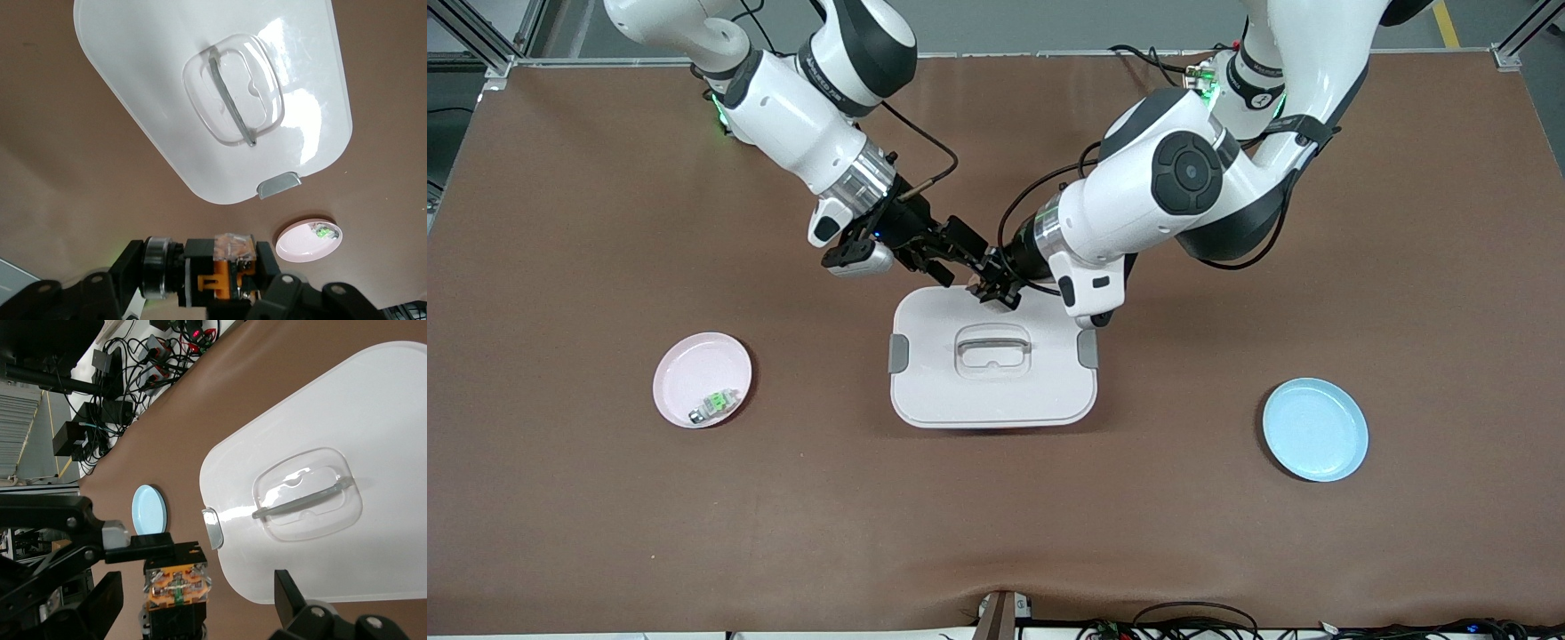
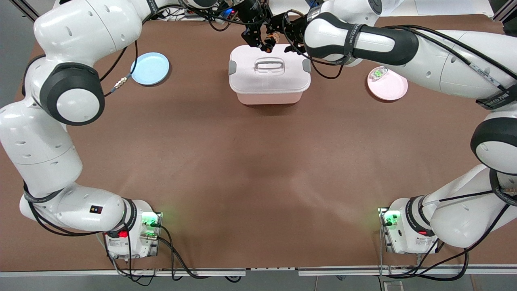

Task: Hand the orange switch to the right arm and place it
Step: 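Close the right gripper on the orange switch held by the left gripper, then open the left gripper and release the switch to the right gripper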

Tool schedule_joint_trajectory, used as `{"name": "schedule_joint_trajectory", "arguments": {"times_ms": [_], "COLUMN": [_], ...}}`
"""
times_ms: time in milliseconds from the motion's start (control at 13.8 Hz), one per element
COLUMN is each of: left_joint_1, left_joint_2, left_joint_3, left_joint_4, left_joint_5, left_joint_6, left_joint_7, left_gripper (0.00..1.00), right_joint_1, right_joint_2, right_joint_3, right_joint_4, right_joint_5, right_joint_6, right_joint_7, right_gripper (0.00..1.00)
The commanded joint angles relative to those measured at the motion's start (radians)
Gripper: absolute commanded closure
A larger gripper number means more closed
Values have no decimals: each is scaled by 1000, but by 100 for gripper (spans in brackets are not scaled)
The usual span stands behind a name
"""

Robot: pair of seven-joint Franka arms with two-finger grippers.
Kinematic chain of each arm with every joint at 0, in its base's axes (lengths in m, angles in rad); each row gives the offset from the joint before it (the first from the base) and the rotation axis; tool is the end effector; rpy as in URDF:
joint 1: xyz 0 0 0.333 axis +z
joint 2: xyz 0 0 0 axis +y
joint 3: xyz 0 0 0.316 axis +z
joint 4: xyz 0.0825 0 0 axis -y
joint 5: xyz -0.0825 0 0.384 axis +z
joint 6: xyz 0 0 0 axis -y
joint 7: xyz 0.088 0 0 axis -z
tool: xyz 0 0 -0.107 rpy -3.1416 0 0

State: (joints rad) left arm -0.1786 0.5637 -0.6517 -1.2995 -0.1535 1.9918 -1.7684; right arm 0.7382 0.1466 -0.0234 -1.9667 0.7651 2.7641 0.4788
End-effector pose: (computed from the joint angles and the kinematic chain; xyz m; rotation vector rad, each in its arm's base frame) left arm 0.5560 -0.4570 0.4953 2.3329 1.4348 -0.5406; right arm 0.4931 0.3899 0.4642 -2.3317 0.4594 -0.2852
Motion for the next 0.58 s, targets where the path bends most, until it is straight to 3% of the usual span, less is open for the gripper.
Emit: {"name": "schedule_joint_trajectory", "arguments": {"times_ms": [0, 364, 436, 509], "left_joint_1": [-18, -16, -18, -18], "left_joint_2": [-7, -10, -10, -10], "left_joint_3": [3, 3, 3, 1], "left_joint_4": [14, 14, 14, 14], "left_joint_5": [-9, -9, -9, -9], "left_joint_6": [4, 4, 4, 4], "left_joint_7": [-25, -34, -34, -36], "left_gripper": [100, 100, 100, 100], "right_joint_1": [3, 10, 10, 10], "right_joint_2": [-58, -55, -55, -55], "right_joint_3": [3, 3, 3, 5], "right_joint_4": [-54, -60, -60, -58], "right_joint_5": [-4, -4, -4, -4], "right_joint_6": [-9, -6, -6, -6], "right_joint_7": [-2, 1, 1, 4], "right_gripper": [0, 0, 6, 26]}}
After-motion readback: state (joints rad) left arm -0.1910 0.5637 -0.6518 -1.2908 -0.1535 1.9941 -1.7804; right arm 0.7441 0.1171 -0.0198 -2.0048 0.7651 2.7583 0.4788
